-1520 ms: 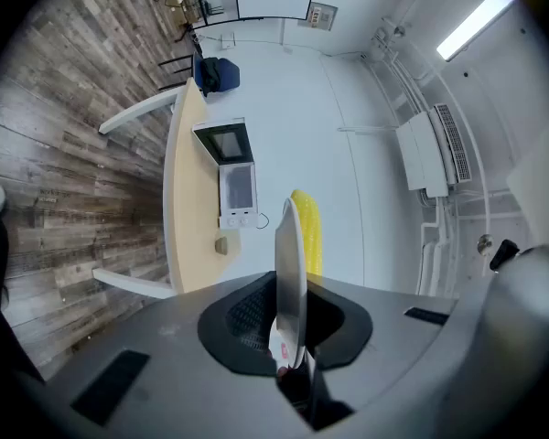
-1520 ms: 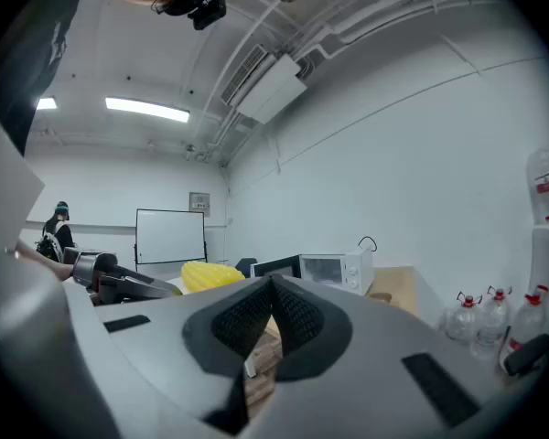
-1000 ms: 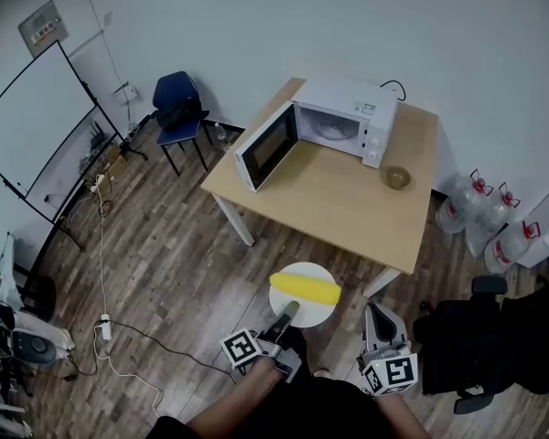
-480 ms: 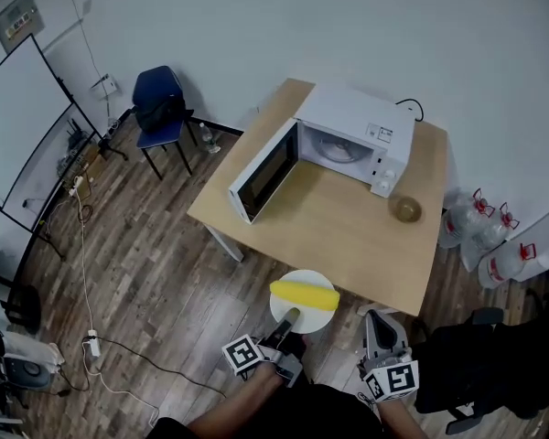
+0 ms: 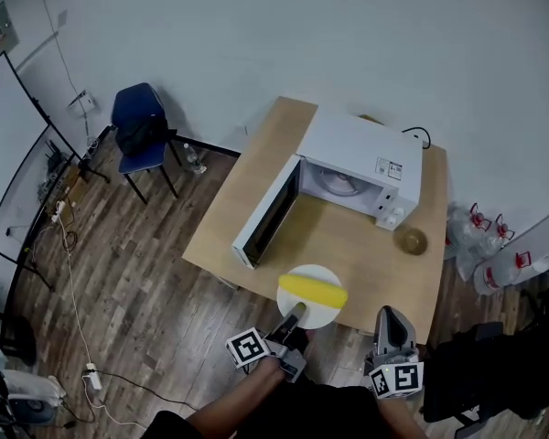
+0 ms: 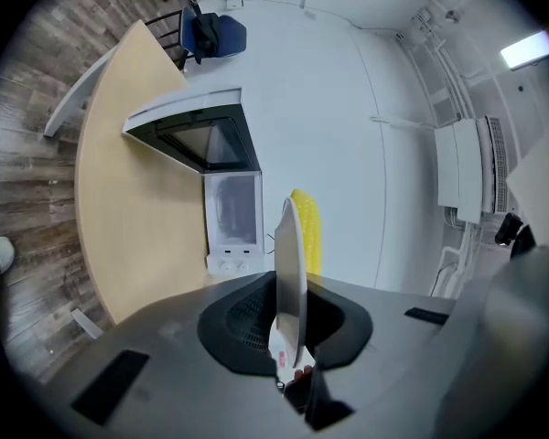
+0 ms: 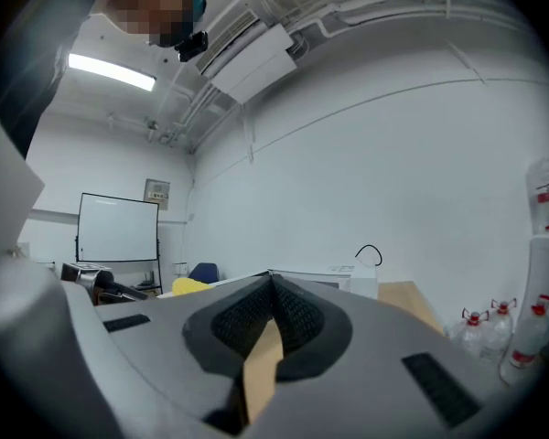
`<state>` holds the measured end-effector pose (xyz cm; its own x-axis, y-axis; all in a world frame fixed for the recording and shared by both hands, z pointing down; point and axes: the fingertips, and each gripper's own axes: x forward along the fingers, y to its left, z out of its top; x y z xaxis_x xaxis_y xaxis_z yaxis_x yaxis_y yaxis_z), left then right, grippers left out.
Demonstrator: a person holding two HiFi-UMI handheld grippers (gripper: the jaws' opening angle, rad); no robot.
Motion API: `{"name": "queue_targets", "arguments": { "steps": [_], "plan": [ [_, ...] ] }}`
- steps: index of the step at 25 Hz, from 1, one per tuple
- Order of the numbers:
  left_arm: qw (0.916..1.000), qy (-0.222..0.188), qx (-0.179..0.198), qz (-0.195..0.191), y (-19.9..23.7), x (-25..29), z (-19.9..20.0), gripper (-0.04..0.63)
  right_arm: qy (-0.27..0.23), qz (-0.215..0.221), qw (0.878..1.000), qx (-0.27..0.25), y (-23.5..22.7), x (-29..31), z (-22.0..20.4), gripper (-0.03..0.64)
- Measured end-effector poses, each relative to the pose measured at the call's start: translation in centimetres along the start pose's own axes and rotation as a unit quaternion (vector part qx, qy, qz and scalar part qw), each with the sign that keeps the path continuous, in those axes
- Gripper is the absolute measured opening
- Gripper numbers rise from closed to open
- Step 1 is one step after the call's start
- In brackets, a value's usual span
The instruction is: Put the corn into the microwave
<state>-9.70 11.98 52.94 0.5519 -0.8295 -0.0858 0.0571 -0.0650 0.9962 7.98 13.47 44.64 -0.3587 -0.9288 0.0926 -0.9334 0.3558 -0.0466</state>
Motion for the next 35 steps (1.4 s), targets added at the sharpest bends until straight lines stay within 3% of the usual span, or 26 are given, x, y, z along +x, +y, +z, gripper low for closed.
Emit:
{"name": "queue_targets", "arguments": {
  "steps": [6, 16, 19, 23, 27, 35],
  "plan": [
    [0.9999, 0.010, 0.005, 0.000, 0.7, 3.1, 4.2, 0.026, 0.014, -0.006, 1.000, 0.012, 0.8, 3.3, -0.8, 0.058],
    [0.9999, -0.002, 0.005, 0.014, 3.0, 7.8, 7.5, 0.026, 0.011, -0.006, 1.000, 0.007, 0.4, 8.4, -1.1, 0.058],
    [1.0000, -0.002, 0.001, 0.009, 3.3, 9.8, 8.0, 0.026, 0.010, -0.006, 1.000, 0.018, -0.4, 10.1, -1.3, 0.058],
    [0.9992, 0.008, 0.012, 0.038, 5.0, 12.7, 8.8, 0.026, 0.013, 0.000, 1.000, 0.020, -1.8, 12.9, -1.5, 0.058],
    [0.9989, 0.010, 0.018, 0.041, 6.6, 16.6, 10.3, 0.026, 0.016, 0.009, 1.000, 0.023, -3.3, 16.2, -1.7, 0.058],
    [0.9989, -0.015, 0.003, 0.044, 10.3, 22.7, 12.8, 0.026, 0.022, 0.017, 0.997, 0.066, -6.4, 21.7, -2.7, 0.058]
  ]
}}
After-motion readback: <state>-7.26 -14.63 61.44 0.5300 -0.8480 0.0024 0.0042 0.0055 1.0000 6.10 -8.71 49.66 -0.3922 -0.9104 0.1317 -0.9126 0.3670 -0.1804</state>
